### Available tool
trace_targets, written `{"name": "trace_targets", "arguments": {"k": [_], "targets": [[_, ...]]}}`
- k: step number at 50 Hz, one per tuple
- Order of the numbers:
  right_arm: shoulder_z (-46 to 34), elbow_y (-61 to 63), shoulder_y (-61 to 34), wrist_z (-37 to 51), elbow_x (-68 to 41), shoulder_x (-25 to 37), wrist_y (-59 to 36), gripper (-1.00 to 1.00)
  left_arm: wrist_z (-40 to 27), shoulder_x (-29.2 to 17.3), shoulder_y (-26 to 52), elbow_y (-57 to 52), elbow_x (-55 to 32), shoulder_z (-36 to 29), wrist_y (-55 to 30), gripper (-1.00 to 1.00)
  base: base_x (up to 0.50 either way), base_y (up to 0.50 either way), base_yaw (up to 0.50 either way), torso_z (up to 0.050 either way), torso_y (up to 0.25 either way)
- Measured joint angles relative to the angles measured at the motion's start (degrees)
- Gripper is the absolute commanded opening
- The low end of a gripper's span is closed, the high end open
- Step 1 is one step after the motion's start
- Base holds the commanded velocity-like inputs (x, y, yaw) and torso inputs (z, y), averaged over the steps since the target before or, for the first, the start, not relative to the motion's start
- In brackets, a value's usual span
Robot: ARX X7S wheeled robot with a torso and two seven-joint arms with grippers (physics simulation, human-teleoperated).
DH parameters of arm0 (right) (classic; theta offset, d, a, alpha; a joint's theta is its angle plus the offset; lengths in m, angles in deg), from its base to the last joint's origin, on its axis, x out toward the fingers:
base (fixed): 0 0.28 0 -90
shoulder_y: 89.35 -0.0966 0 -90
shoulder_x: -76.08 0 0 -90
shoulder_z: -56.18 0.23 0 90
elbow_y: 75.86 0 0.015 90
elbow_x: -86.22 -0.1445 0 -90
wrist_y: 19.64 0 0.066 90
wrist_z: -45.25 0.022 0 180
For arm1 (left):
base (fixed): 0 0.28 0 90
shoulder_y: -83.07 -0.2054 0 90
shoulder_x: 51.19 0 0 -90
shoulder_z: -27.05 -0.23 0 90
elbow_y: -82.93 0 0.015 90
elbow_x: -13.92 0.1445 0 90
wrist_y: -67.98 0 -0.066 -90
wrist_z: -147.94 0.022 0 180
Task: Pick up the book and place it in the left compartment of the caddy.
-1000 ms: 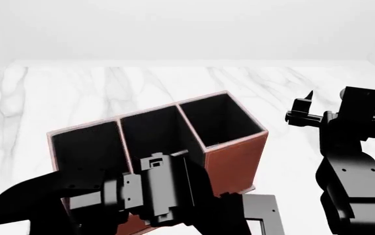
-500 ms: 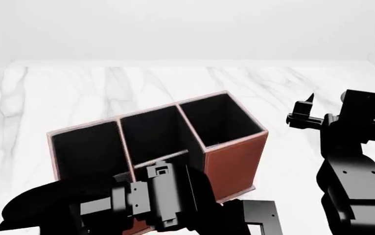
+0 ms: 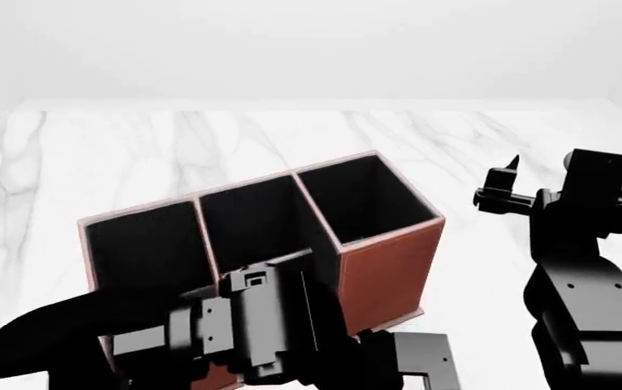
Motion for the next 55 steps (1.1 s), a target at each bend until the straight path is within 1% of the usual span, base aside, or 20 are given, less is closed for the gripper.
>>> {"name": "trace_targets", "arguments": {"k": [6, 13, 17, 21, 25, 29, 37, 44, 50, 55], "targets": [[-0.01, 0.15, -0.26, 0.09, -0.15, 0.02, -0.15, 1.00, -7.35, -2.34, 1.71, -5.62, -7.72, 3.87, -6.68, -1.00, 0.00, 0.00, 0.00, 0.000, 0.002], [0.14, 0.49, -0.54, 0.20, -0.44, 0.08, -0.42, 1.00, -22.21, -6.60, 6.80, -11.74, -25.41, 10.19, -13.58, -1.00, 0.00, 0.00, 0.00, 0.000, 0.000], [0.17, 0.63, -0.64, 0.27, -0.54, 0.10, -0.50, 1.00, -30.51, -9.60, 10.63, -14.59, -35.70, 12.66, -15.22, -1.00, 0.00, 0.00, 0.00, 0.000, 0.003], [0.19, 0.79, -0.75, 0.34, -0.65, 0.13, -0.63, 1.00, -37.32, -12.62, 14.36, -16.84, -44.68, 14.32, -15.82, -1.00, 0.00, 0.00, 0.00, 0.000, 0.000], [0.19, 0.99, -0.86, 0.43, -0.75, 0.17, -0.81, 1.00, -42.26, -15.72, 17.55, -18.36, -51.64, 15.58, -16.20, -1.00, 0.00, 0.00, 0.00, 0.000, 0.000], [0.19, 1.23, -0.93, 0.50, -0.86, 0.21, -0.98, 1.00, -45.65, -18.98, 20.24, -18.69, -56.59, 16.44, -16.76, -1.00, 0.00, 0.00, 0.00, 0.000, 0.000], [0.22, 1.41, -1.01, 0.61, -1.04, 0.30, -1.12, 1.00, -52.46, -26.32, 26.28, -17.41, -65.00, 15.64, -17.73, -1.00, 0.00, 0.00, 0.00, 0.000, 0.001], [0.09, 1.50, -1.14, 0.72, -1.14, 0.29, -1.19, 1.00, -59.66, -32.64, 34.53, -13.59, -73.01, 13.57, -17.29, -1.00, 0.00, 0.00, 0.00, 0.000, 0.001], [-0.04, 1.52, -1.33, 0.82, -1.22, 0.25, -1.26, 1.00, -68.24, -36.51, 42.50, -9.30, -82.31, 10.06, -14.00, -1.00, 0.00, 0.00, 0.00, 0.000, 0.000], [-0.13, 1.50, -1.47, 0.90, -1.28, 0.24, -1.29, 1.00, -77.33, -38.12, 48.51, -6.29, -89.43, 6.77, -8.72, -1.00, 0.00, 0.00, 0.00, 0.000, 0.002]]}}
